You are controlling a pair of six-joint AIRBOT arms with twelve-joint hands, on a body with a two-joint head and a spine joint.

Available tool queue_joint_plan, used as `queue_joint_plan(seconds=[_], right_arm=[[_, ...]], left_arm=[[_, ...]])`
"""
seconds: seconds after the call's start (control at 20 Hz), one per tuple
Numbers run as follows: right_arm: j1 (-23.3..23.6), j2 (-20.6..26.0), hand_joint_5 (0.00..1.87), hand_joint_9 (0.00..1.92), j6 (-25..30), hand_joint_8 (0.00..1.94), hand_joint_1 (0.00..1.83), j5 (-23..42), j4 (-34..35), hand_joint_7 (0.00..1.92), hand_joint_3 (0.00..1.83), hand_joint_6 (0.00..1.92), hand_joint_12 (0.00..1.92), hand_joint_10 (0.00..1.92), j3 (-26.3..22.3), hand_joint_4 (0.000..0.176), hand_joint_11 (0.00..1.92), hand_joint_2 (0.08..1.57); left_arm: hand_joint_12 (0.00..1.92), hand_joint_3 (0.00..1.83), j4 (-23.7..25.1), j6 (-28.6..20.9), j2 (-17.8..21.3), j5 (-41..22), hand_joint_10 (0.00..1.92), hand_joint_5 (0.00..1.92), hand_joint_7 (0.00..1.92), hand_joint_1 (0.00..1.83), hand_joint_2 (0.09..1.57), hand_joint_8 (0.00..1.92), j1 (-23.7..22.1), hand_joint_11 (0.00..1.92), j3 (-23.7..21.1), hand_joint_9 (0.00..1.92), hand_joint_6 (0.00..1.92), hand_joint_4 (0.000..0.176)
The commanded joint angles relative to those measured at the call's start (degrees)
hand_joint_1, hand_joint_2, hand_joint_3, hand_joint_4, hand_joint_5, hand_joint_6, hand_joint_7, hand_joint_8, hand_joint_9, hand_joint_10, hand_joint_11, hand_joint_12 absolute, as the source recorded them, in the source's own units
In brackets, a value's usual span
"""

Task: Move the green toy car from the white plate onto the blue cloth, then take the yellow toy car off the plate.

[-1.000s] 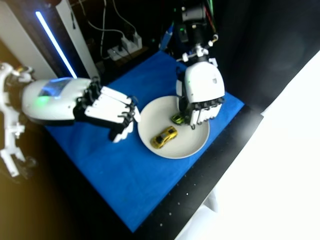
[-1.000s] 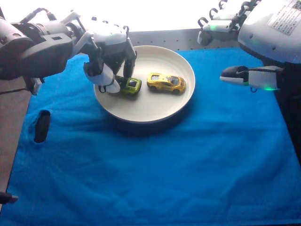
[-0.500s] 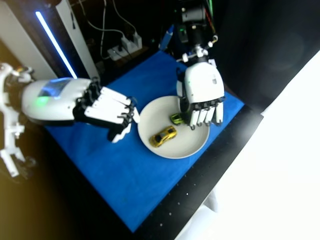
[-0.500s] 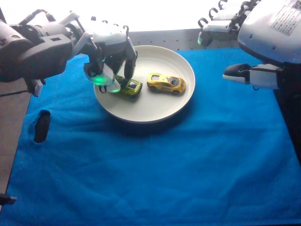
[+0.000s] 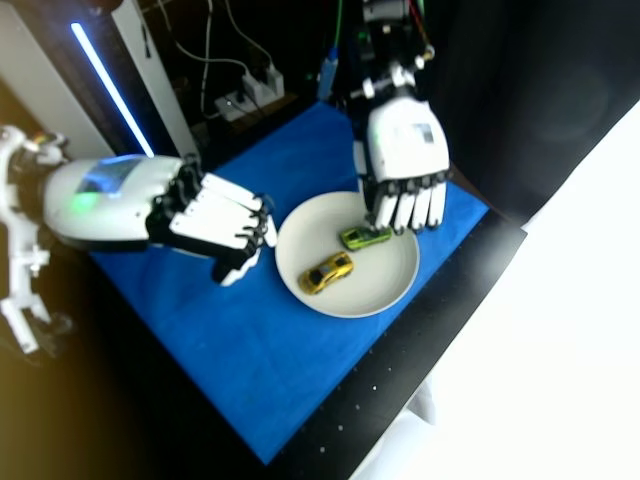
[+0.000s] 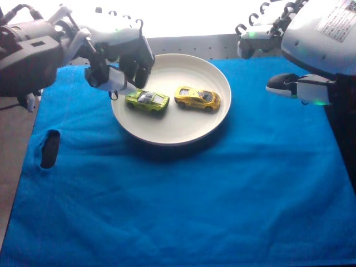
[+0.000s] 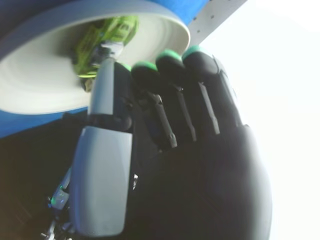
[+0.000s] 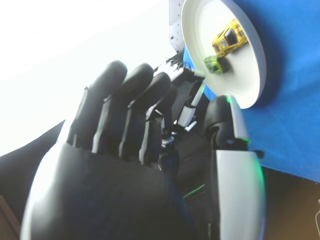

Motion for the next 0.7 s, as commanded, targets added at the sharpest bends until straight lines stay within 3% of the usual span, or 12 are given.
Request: queue_joint_plan(seconds=[0.0,0.1,0.15,0.2,0.3,0.35,0.4,0.45,0.5,0.55,0.6,0.65], right_arm=[[0.87,-0.04,0.55,0.60,-0.22,1.11,1.02,6.88,0.53,0.65,0.00,0.77,1.79,1.40,-0.09,0.000,0.45,1.08],[0.87,-0.04,0.50,0.53,-0.22,1.13,1.03,6.88,0.54,0.60,0.00,0.85,1.84,1.42,-0.09,0.000,0.37,1.08],[0.87,-0.04,0.53,0.53,-0.22,1.04,1.10,6.88,0.54,0.62,0.00,0.76,1.83,1.37,-0.09,0.000,0.33,1.06],[0.87,-0.03,0.53,0.53,-0.22,1.04,1.10,6.88,0.54,0.62,0.00,0.76,1.83,1.37,-0.08,0.000,0.33,1.06],[0.87,-0.02,0.53,0.52,-0.22,1.03,1.09,6.88,0.54,0.61,0.00,0.70,1.80,1.34,-0.08,0.000,0.27,1.05],[0.87,0.00,0.51,0.50,-0.22,1.07,1.08,6.88,0.54,0.59,0.00,0.71,1.81,1.37,-0.06,0.000,0.27,1.06],[0.87,0.01,0.51,0.50,-0.22,1.07,1.08,6.88,0.54,0.59,0.00,0.71,1.81,1.37,-0.05,0.000,0.27,1.06],[0.87,0.02,0.50,0.46,-0.22,1.08,1.06,6.88,0.54,0.56,0.00,0.69,1.87,1.41,-0.05,0.000,0.20,1.07],[0.87,0.02,0.52,0.50,-0.22,1.07,1.07,6.88,0.54,0.58,0.00,0.68,1.87,1.41,-0.05,0.000,0.28,1.06],[0.87,0.02,0.51,0.48,-0.22,1.06,1.05,6.88,0.54,0.56,0.00,0.68,1.84,1.38,-0.05,0.000,0.27,1.07],[0.87,0.02,0.49,0.44,-0.22,1.08,1.04,6.88,0.54,0.53,0.00,0.70,1.85,1.38,-0.04,0.000,0.19,1.08],[0.87,0.02,0.49,0.44,-0.22,1.08,1.04,6.88,0.54,0.53,0.00,0.70,1.85,1.38,-0.02,0.000,0.19,1.08]], left_arm=[[1.91,0.00,-0.01,0.34,0.11,-6.46,1.39,0.90,0.83,1.20,1.18,1.36,-0.80,0.41,-0.04,0.65,1.02,0.000],[1.92,0.00,-0.01,0.34,0.10,-6.80,1.48,0.94,0.84,1.22,1.17,1.40,-0.88,0.37,-0.03,0.62,0.91,0.000],[1.85,0.00,0.01,0.35,0.10,-6.97,1.23,0.96,0.81,1.20,1.17,1.29,-0.93,0.22,-0.16,0.57,1.03,0.000],[1.85,0.00,0.05,0.35,0.10,-7.01,1.23,0.96,0.81,1.20,1.17,1.29,-0.97,0.22,-0.21,0.57,1.03,0.000],[1.92,0.00,0.07,0.35,0.11,-7.13,1.73,0.83,0.87,1.23,1.19,1.43,-1.07,0.91,-0.26,0.87,0.96,0.000],[1.92,0.00,0.09,0.35,0.12,-7.13,1.63,0.69,0.70,1.12,1.08,1.18,-1.10,0.80,-0.26,0.76,0.70,0.000],[1.92,0.00,0.10,0.35,0.12,-7.08,1.63,0.69,0.70,1.12,1.08,1.18,-1.09,0.80,-0.26,0.76,0.70,0.000],[1.81,0.00,0.17,0.36,0.12,-6.95,1.33,0.70,0.66,1.07,1.04,0.86,-1.09,0.55,-0.25,0.62,0.47,0.000],[1.69,0.00,0.20,0.36,0.10,-6.92,1.04,0.69,0.68,1.05,1.01,0.56,-1.09,0.43,-0.24,0.60,0.31,0.000],[1.56,0.00,0.23,0.36,0.06,-6.85,0.80,0.70,0.68,1.03,1.00,0.37,-1.09,0.31,-0.21,0.57,0.22,0.000],[1.52,0.00,0.41,0.36,-0.07,-6.61,0.65,0.72,0.74,1.04,0.96,0.16,-1.10,0.32,-0.10,0.60,0.10,0.000],[1.52,0.00,0.46,0.36,-0.32,-6.22,0.65,0.72,0.74,1.04,0.96,0.16,-1.10,0.32,0.17,0.60,0.10,0.000]])
